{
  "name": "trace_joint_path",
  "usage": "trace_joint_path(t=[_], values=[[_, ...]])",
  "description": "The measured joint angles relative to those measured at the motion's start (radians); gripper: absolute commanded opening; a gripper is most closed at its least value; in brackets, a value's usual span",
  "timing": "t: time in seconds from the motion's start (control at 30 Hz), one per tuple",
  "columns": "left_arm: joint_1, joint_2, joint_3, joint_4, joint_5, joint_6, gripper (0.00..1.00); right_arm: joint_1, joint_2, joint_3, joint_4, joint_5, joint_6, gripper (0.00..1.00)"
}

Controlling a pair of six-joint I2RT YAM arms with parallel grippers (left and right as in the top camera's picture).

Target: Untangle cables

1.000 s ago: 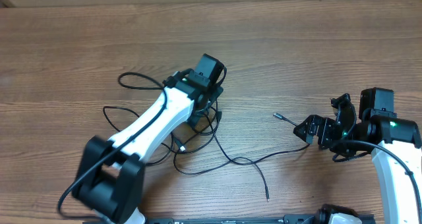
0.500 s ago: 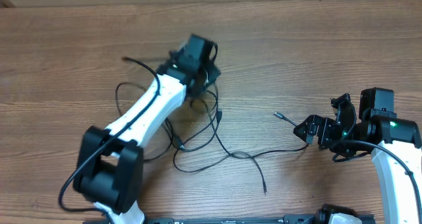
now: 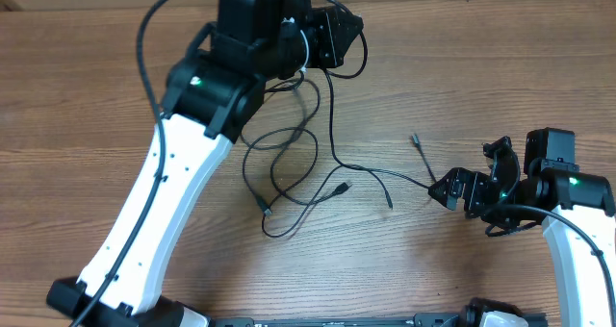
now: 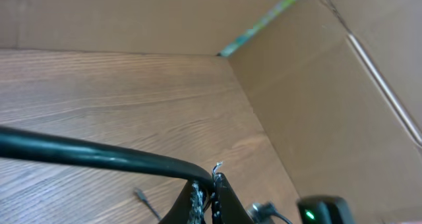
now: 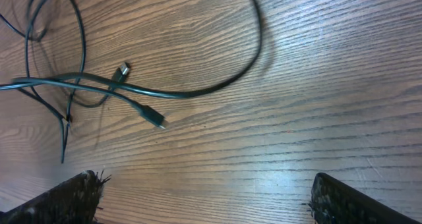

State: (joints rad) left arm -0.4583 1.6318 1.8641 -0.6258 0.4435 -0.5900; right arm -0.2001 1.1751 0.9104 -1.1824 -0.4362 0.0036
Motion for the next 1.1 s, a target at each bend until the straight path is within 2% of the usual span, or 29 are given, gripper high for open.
trace_joint_path(t=[0.27, 0.57, 0.83, 1.1], values=[[0.000, -0.091, 0.030, -0.173, 0.015, 0.064, 0.04, 0.000, 0.000, 0.000, 0.010, 0.006, 0.000, 1.00], [0.000, -0.122, 0.031, -0.265, -0.037, 0.130, 0.04, 0.000, 0.000, 0.000, 0.169, -0.004, 0.023, 1.00], [0.000, -0.123, 0.031, -0.311, -0.072, 0.154, 0.04, 0.000, 0.000, 0.000, 0.170, -0.223, 0.338, 1.00], [0.000, -0.127, 0.031, -0.381, -0.079, 0.168, 0.04, 0.000, 0.000, 0.000, 0.301, -0.286, 0.462, 1.00]])
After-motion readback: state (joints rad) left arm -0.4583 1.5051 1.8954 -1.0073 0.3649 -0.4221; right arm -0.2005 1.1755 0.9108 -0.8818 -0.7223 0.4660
